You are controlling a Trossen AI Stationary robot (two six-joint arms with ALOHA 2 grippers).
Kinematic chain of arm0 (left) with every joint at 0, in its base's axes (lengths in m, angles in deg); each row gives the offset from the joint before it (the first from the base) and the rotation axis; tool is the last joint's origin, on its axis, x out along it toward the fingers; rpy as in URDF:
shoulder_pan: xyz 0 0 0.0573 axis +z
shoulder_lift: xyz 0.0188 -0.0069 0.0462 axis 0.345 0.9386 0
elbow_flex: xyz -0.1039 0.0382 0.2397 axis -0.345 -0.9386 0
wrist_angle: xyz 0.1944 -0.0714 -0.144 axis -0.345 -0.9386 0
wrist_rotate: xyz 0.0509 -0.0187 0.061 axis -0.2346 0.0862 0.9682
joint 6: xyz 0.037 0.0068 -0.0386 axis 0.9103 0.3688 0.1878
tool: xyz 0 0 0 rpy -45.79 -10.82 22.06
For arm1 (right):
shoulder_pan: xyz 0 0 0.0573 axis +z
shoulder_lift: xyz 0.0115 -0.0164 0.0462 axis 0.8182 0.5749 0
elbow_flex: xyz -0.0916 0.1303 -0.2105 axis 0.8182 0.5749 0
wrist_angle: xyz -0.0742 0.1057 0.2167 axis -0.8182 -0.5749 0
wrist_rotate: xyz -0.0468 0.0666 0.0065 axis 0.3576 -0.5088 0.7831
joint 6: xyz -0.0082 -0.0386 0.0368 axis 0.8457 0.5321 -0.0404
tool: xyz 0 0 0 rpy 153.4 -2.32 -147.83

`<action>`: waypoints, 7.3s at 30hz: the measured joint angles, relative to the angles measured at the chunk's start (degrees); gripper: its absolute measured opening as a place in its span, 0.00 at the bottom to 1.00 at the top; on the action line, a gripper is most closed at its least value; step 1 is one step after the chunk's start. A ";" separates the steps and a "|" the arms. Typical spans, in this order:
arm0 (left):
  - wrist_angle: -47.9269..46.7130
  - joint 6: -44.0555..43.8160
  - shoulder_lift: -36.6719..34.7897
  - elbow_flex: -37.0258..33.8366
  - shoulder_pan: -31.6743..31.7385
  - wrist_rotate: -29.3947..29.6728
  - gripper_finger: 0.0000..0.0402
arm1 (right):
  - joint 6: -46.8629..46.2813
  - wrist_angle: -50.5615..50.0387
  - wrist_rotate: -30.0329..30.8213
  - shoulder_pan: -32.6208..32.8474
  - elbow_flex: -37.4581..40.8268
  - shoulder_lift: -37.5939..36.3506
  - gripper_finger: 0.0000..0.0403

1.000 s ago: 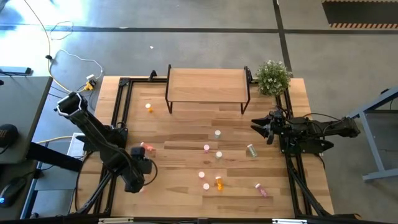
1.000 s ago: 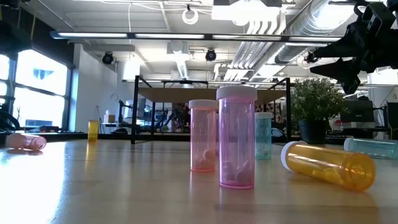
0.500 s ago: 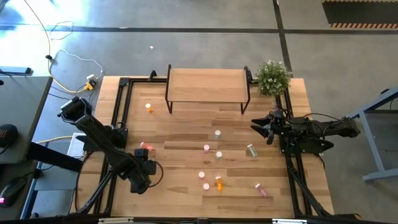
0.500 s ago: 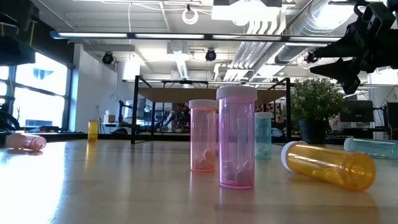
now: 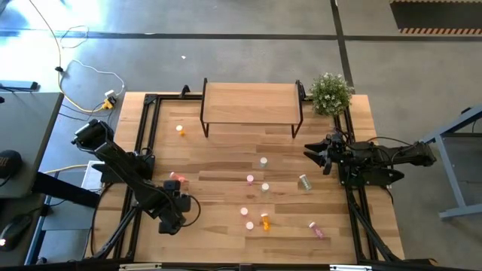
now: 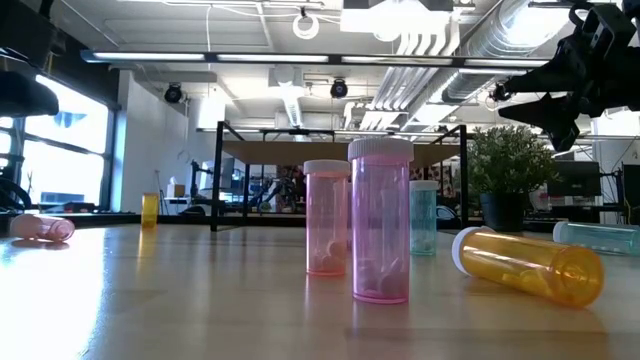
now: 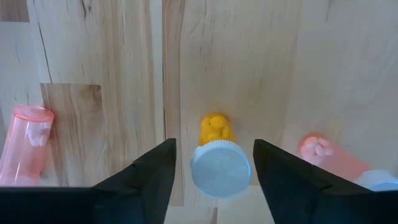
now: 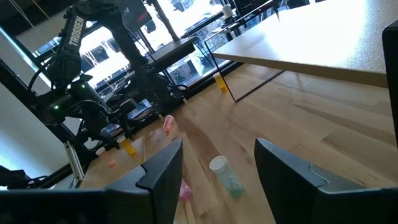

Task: Pick and place medicine bottles onto shelf by color
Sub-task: Put the bottom left orange pill bottle on the shelf, then put the bottom left green pill bottle on the shelf

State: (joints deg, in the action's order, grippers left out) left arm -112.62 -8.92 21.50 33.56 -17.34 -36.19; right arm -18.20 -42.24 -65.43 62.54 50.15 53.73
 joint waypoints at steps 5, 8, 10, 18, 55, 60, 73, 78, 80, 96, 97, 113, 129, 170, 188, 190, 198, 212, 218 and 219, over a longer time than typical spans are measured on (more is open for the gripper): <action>-0.11 0.26 0.00 0.00 0.00 -0.02 0.39 | 0.00 0.00 0.00 0.02 0.00 0.00 0.47; -0.11 0.44 0.00 0.00 0.00 -0.05 0.34 | 0.00 0.00 0.02 0.02 0.00 0.00 0.47; -0.09 1.07 0.00 0.00 0.00 -0.50 0.31 | 0.02 0.00 0.00 0.02 0.00 0.00 0.47; -0.09 1.36 0.00 0.00 1.19 -2.81 0.28 | 0.02 0.00 0.02 0.01 0.00 0.00 0.47; -16.22 36.56 -5.35 37.38 63.87 -3.61 0.29 | 0.02 0.02 0.02 0.01 -0.01 -0.04 0.47; -14.93 46.18 -1.87 44.87 73.72 0.59 0.29 | 0.00 0.00 0.02 0.02 0.00 -0.04 0.47; -22.77 52.70 13.37 62.38 85.25 -1.68 0.29 | 0.01 0.02 0.00 0.02 0.00 -0.04 0.47; -24.65 52.78 17.12 63.84 85.51 -2.98 0.29 | 0.00 0.00 0.02 0.02 -0.02 -0.04 0.47; -24.98 52.76 18.51 63.84 85.50 -4.03 0.29 | 0.02 0.02 0.00 0.02 0.00 -0.04 0.47; -27.45 51.15 23.96 63.82 84.94 -6.28 0.29 | -7.45 0.24 0.37 -0.05 0.00 -0.05 0.47; -27.43 51.06 24.18 63.82 84.76 -5.94 0.29 | -8.01 0.24 0.39 -0.11 0.00 -0.06 0.47; -26.93 52.58 24.50 63.80 84.80 -3.12 0.29 | -8.58 0.24 0.41 -0.13 0.00 -0.07 0.47; -26.75 52.26 25.90 63.84 84.74 -2.54 0.29 | -8.59 0.24 0.46 -0.13 0.00 -0.07 0.47; -35.72 51.63 25.66 84.68 84.19 -0.37 0.49 | -6.25 15.59 7.12 -0.15 0.00 -0.07 0.47; -29.89 50.34 17.33 82.73 75.86 -18.03 0.49 | 15.09 -2.69 10.40 -0.15 -31.23 17.60 0.47; -29.66 49.93 17.33 82.73 74.15 -18.01 0.49 | 15.08 -7.08 10.40 -0.15 -35.59 20.97 0.47; -20.36 44.14 15.11 71.74 66.42 -16.42 0.49 | 16.04 -17.97 10.55 -0.15 -50.08 32.13 0.47; 6.03 29.24 -1.80 39.81 53.74 -8.36 0.49 | 16.05 -37.04 7.41 -0.56 -65.78 44.73 0.49; 18.40 25.64 -9.36 28.11 47.81 -3.18 0.49 | 16.68 -45.53 5.16 -5.14 -72.56 47.99 0.60; 19.49 25.52 -10.19 26.55 46.86 -2.11 0.49 | 16.77 -47.54 4.85 -6.15 -73.96 48.53 0.61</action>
State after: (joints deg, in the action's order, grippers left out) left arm -93.13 16.61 11.31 60.12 29.52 -38.30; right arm -1.43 -89.77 -60.58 56.40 -23.80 102.26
